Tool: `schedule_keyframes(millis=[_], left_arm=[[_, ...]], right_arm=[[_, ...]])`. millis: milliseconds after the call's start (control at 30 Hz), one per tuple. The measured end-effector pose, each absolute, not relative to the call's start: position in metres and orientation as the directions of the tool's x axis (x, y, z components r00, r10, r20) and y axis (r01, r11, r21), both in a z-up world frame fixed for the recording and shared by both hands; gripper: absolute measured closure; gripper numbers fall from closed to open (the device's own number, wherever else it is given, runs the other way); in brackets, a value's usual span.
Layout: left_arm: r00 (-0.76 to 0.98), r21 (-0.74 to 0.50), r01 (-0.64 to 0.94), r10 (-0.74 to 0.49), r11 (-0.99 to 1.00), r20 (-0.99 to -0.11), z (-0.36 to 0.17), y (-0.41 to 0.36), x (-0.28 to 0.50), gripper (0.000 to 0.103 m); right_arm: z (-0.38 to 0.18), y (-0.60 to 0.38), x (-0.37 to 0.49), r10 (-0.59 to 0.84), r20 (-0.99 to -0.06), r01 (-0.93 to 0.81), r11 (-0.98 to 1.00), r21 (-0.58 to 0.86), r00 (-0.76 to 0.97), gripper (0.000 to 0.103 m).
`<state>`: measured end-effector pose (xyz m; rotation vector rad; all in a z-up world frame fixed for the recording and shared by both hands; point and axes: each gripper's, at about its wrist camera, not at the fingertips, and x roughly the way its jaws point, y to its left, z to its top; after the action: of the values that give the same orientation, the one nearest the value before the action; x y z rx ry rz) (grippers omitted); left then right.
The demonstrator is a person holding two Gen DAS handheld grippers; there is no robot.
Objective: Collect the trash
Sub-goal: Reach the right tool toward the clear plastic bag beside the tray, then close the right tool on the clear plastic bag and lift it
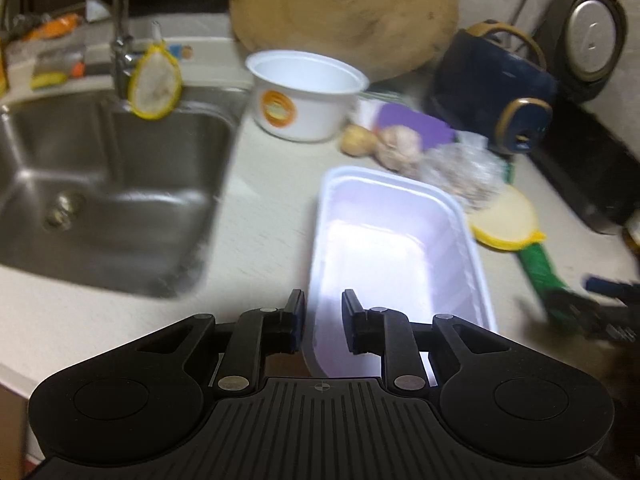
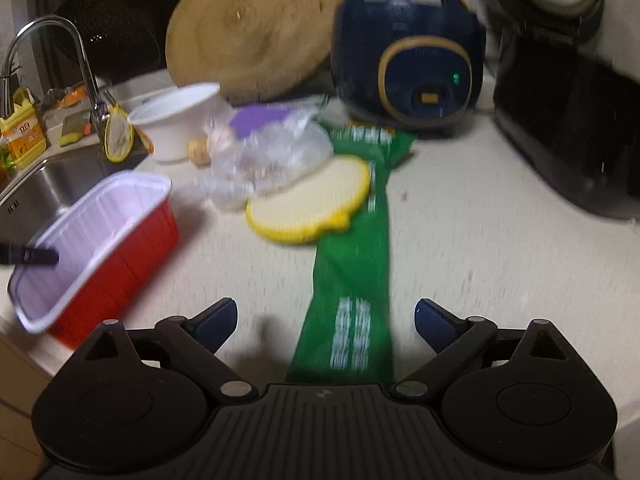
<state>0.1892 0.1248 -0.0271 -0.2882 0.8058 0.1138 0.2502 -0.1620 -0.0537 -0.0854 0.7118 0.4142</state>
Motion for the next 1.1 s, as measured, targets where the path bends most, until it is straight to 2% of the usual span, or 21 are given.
schedule_keyframes(millis=[167, 433, 600, 733, 867, 933, 967, 1000, 1067, 1100], left_arm=[[0.691, -0.229, -0.153, -0.061, 0.961, -0.720, -0.025, 0.102, 0.178, 0.080], [0.754, -0.254, -0.266, 0.036, 0.930, -0.656, -0.014, 0.100, 0.159, 0.080], [0.758, -0.252, -0.282, 0.054, 0.926, -0.649, -0.009, 0.097, 0.157, 0.080], [0.752, -0.233, -0.311, 0.089, 0.922, -0.653, -0.007, 0.092, 0.156, 0.080], [0.757, -0.239, -0.313, 0.089, 0.919, -0.647, -0.009, 0.088, 0.151, 0.080], [0.760, -0.241, -0.315, 0.092, 0.918, -0.643, -0.008, 0.087, 0.149, 0.080], [0.761, -0.244, -0.319, 0.095, 0.916, -0.641, -0.007, 0.088, 0.148, 0.080], [0.763, -0.246, -0.325, 0.100, 0.913, -0.639, -0.006, 0.089, 0.147, 0.080], [0.768, -0.248, -0.338, 0.114, 0.908, -0.630, -0.004, 0.091, 0.145, 0.080], [0.771, -0.250, -0.342, 0.119, 0.906, -0.626, -0.004, 0.091, 0.144, 0.080]], right_arm=[[-0.043, -0.152, 0.259, 0.341, -0.604, -0.417, 0.909, 0.017, 0.720, 0.006], [-0.051, -0.144, 0.286, 0.355, -0.622, -0.423, 0.905, 0.043, 0.698, 0.007], [-0.044, -0.138, 0.319, 0.381, -0.616, -0.409, 0.907, 0.102, 0.690, 0.015], [-0.027, -0.117, 0.337, 0.424, -0.579, -0.478, 0.876, 0.067, 0.696, 0.015], [-0.031, -0.091, 0.358, 0.436, -0.598, -0.508, 0.860, 0.055, 0.673, 0.017], [-0.039, -0.080, 0.367, 0.426, -0.615, -0.510, 0.859, 0.045, 0.663, 0.025], [-0.044, -0.077, 0.371, 0.421, -0.627, -0.512, 0.858, 0.041, 0.655, 0.037], [-0.048, -0.073, 0.375, 0.417, -0.645, -0.516, 0.856, 0.042, 0.640, 0.056], [-0.054, -0.072, 0.380, 0.415, -0.672, -0.513, 0.856, 0.061, 0.613, 0.075], [-0.053, -0.074, 0.380, 0.425, -0.671, -0.511, 0.856, 0.078, 0.608, 0.080]])
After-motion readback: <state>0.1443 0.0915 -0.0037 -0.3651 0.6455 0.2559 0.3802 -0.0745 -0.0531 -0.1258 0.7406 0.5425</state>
